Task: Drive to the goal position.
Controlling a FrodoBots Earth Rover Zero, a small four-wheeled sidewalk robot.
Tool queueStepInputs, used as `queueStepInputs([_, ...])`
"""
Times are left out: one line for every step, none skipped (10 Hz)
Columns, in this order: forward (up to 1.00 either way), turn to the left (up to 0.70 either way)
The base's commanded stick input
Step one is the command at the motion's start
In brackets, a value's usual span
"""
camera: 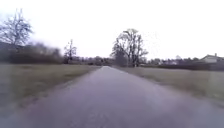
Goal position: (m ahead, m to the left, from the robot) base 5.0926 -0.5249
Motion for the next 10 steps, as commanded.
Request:
queueStepInputs([1.00,0.00])
queueStepInputs([1.00,0.00])
queueStepInputs([1.00,0.00])
queueStepInputs([1.00,0.00])
queueStepInputs([1.00,0.00])
queueStepInputs([1.00,-0.03])
queueStepInputs([1.00,-0.40])
queueStepInputs([1.00,-0.40])
queueStepInputs([1.00,-0.36])
queueStepInputs([1.00,-0.29])
